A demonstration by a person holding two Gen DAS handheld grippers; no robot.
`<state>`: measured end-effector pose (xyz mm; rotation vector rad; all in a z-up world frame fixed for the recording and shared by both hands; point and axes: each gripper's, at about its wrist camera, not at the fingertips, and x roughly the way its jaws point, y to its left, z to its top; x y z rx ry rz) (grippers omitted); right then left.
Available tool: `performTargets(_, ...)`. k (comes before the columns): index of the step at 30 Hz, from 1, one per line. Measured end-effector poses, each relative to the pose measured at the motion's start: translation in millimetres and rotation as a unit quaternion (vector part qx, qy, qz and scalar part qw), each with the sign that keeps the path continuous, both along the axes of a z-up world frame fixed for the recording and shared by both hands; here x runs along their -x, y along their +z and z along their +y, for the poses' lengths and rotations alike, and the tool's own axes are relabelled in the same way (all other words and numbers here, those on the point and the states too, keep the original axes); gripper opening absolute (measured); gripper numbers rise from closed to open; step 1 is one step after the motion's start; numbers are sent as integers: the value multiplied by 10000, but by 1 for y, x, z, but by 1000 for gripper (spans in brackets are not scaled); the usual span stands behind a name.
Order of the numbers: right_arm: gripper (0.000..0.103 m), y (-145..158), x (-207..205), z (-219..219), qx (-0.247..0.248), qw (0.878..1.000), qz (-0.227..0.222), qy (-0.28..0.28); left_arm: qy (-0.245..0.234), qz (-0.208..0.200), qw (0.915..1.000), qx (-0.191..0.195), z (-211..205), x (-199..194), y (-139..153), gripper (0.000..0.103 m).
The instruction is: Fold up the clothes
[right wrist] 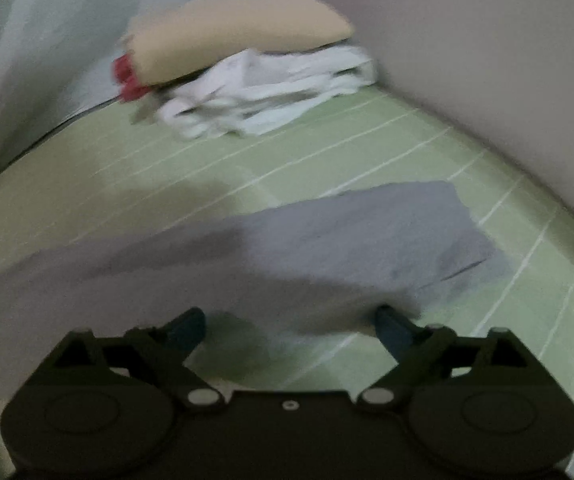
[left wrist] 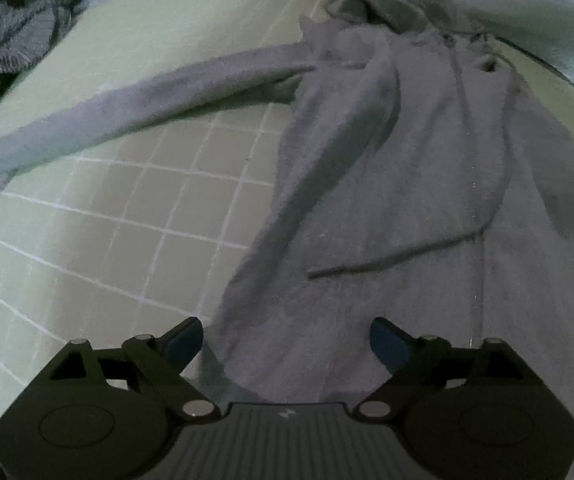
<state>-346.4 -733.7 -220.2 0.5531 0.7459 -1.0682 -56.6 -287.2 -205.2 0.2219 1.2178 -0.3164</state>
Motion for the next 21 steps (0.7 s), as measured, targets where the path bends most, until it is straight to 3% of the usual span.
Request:
performTargets(4,103,-5,3,-21,209,9992,60,-332,217,30,9997,-60,-6,-3,-7,103)
performTargets(13,100,-11,7,-55,531,9977,-62,-427,574,116,9983,-18,-6,-3,-9,103)
performTargets(15,77,-8,7,-56,670,9972,-88,-305,594,162,9981,-31,-7,-4,-8,103)
performTargets(17,37,-5,6,-57,786,9967,-106,-181,597,186,9980,-38,-7,-5,-7,103)
performTargets(19,23,-2,5,-59,836,9964,-82,-55,599,212,9980,-47,-7,-5,-7,103)
performTargets(21,17,1,8,-64,1019,9947,76,-153,599,250,9979,-59,-8,-6,-7,103)
